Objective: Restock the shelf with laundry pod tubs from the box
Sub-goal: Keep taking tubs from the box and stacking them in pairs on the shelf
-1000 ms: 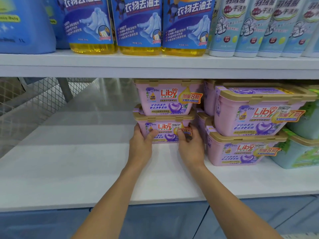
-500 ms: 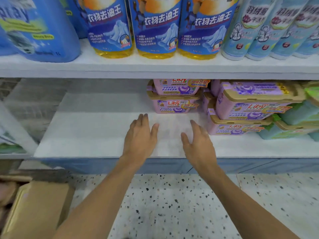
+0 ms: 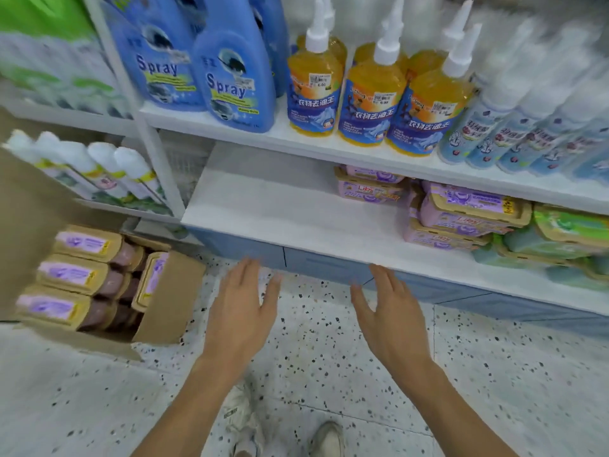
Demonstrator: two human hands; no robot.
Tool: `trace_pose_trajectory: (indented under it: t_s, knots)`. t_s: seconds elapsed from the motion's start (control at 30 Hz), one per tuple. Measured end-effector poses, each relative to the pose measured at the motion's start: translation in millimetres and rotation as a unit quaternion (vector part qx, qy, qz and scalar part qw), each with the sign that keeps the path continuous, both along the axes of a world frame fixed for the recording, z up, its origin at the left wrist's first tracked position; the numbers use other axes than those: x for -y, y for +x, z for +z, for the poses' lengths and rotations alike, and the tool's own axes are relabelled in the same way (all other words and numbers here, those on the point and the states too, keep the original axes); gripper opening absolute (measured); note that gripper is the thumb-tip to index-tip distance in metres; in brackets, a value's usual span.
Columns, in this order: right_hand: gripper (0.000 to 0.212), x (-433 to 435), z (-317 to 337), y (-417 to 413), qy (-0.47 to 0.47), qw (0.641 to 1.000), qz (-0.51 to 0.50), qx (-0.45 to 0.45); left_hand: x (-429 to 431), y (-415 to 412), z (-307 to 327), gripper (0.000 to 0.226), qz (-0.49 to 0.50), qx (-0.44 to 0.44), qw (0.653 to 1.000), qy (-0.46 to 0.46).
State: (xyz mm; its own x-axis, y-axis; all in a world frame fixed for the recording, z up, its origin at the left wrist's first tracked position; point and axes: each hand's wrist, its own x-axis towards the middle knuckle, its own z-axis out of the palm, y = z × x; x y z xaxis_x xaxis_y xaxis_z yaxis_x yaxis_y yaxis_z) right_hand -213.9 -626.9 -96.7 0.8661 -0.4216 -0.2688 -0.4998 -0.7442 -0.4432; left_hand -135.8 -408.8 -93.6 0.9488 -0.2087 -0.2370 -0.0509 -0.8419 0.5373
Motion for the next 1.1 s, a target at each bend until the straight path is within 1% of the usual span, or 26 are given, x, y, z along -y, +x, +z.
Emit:
trace_pose_trajectory:
  t_s: [0.07, 0.13, 0.23, 0.3, 0.43, 0.47, 0.57, 0.63, 0.73, 0.83, 0.97, 1.1]
  knots:
    - [0.061, -19, 11, -2, 0.003, 1.0, 0.012, -0.007, -28, -10, 10, 0.072, 0.027, -0.004, 1.0, -0.008]
    - [0.06, -43, 21, 2, 0.008, 1.0, 0.024, -0.016, -60, -18, 18, 0.063, 0.057, -0.013, 0.998, -0.001]
    - [0.062, -89, 31, 14, 0.022, 0.998, 0.052, -0.021, -113, -27, 31, 0.057, 0.109, -0.022, 0.994, -0.005]
    - [0.064, -125, 34, 27, 0.028, 0.996, 0.078, -0.026, -153, -30, 36, 0.059, 0.142, -0.025, 0.989, -0.012]
    - [0.06, -208, 36, 55, 0.02, 0.991, 0.126, -0.039, -237, -35, 32, 0.079, 0.208, -0.03, 0.978, -0.01]
    - [0.059, -229, 37, 62, 0.02, 0.989, 0.139, -0.04, -257, -35, 30, 0.079, 0.222, -0.036, 0.974, -0.009]
    - [0.059, -291, 35, 81, 0.023, 0.983, 0.176, -0.046, -310, -36, 29, 0.068, 0.245, -0.041, 0.969, -0.008]
    - [0.061, -330, 32, 95, 0.028, 0.978, 0.2, -0.052, -342, -32, 28, 0.066, 0.255, -0.056, 0.965, -0.007]
    - [0.059, -384, 24, 119, 0.03, 0.971, 0.228, -0.061, -386, -18, 26, 0.066, 0.263, -0.081, 0.961, 0.011]
    - [0.054, -427, 16, 143, 0.038, 0.963, 0.257, -0.067, -425, 3, 20, 0.067, 0.269, -0.087, 0.959, 0.022]
    - [0.052, -467, 3, 184, 0.05, 0.957, 0.276, -0.079, -466, 43, 4, 0.058, 0.285, -0.097, 0.953, 0.034]
    - [0.055, -495, -25, 230, 0.05, 0.954, 0.272, -0.116, -493, 90, -21, 0.052, 0.297, -0.109, 0.948, 0.043]
